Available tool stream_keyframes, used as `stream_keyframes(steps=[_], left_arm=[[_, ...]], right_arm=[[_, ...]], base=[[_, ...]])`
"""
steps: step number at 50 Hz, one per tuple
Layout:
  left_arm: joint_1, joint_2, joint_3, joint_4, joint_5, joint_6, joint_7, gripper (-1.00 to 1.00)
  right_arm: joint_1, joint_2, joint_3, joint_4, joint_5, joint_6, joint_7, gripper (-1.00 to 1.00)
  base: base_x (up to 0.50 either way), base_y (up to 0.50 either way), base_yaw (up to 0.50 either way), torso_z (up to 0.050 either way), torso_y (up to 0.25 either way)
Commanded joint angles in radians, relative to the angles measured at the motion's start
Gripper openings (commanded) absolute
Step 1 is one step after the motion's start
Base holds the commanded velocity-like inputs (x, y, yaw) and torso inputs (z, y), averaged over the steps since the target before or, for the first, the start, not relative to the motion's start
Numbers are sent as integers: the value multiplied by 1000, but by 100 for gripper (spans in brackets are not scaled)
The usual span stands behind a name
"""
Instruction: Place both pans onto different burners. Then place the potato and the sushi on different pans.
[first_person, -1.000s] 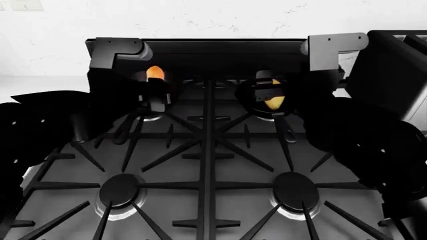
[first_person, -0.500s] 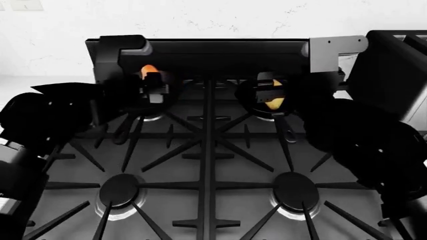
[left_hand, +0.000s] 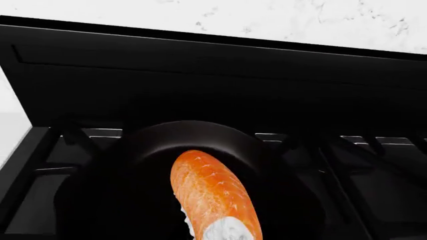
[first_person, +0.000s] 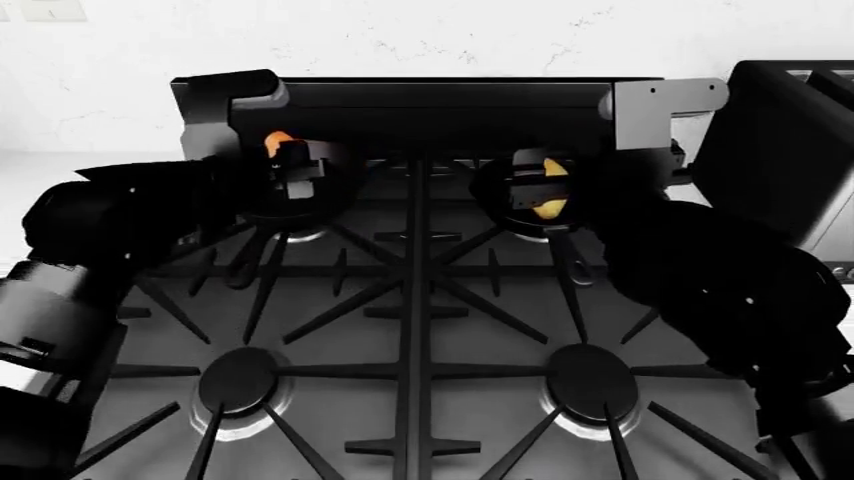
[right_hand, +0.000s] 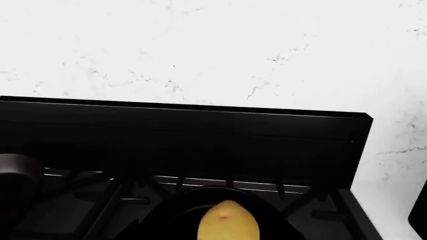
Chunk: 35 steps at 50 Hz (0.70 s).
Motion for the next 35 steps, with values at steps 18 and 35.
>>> stream_keyframes(steps=[18, 35], left_arm=[[-108, 182, -56, -460, 214, 135, 202, -100], [-91, 201, -286, -460, 444, 114, 234, 100]], right_arm=[[-6, -10, -8, 43, -17, -19, -20, 100], [-15, -15, -11, 59, -23, -31, -29, 100]], base=[[0, 0, 0, 0, 0], [0, 0, 0, 0, 1]])
